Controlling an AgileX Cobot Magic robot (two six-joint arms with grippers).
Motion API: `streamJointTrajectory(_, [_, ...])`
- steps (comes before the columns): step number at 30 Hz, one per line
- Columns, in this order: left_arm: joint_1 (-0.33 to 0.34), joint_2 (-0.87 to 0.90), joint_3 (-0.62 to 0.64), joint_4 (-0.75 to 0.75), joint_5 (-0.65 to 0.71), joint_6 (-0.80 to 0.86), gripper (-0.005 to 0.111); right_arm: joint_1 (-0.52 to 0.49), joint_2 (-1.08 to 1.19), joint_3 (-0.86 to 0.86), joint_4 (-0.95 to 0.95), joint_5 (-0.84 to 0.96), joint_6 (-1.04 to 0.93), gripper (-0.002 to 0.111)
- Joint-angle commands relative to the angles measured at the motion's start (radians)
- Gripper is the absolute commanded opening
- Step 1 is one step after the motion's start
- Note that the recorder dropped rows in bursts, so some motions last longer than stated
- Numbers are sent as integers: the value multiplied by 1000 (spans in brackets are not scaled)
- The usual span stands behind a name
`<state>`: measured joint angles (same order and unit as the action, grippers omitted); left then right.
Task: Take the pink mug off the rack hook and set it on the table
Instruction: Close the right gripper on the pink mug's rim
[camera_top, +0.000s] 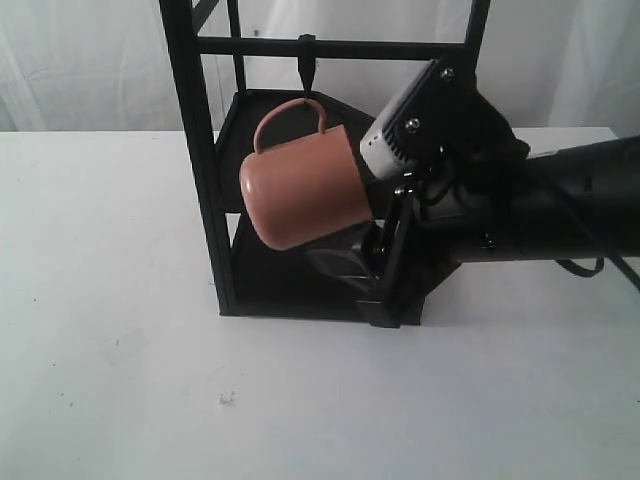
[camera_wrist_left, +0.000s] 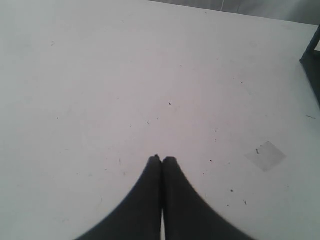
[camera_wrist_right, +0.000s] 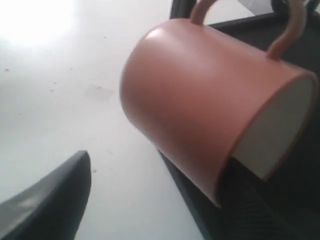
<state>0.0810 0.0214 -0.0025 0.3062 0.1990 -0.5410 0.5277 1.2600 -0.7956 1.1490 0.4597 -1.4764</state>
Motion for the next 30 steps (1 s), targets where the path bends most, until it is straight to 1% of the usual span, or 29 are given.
streamJointTrajectory(1, [-7,-9,3,1,3,0,0,0,-1,-10,105,57,-46,66])
streamJointTrajectory(4, [-7,-9,3,1,3,0,0,0,-1,-10,107,79,-73,66])
streamJointTrajectory(7, [-7,-9,3,1,3,0,0,0,25,-10,244,81,-89,66])
streamJointTrajectory(12, [-7,-9,3,1,3,0,0,0,69,-10,249,69,-95,66])
streamJointTrajectory(16, [-7,-9,3,1,3,0,0,0,85,-10,253,120,-106,64])
streamJointTrajectory(19, [-7,-9,3,1,3,0,0,0,85,-10,279,126,-145,56])
streamJointTrajectory(25, [-7,-9,3,1,3,0,0,0,85,-10,282,112,-145,28])
streamJointTrajectory(28, [-7,-9,3,1,3,0,0,0,85,-10,282,109,-145,20])
streamJointTrajectory(30, [-7,-9,3,1,3,0,0,0,85,-10,286,108,-145,17])
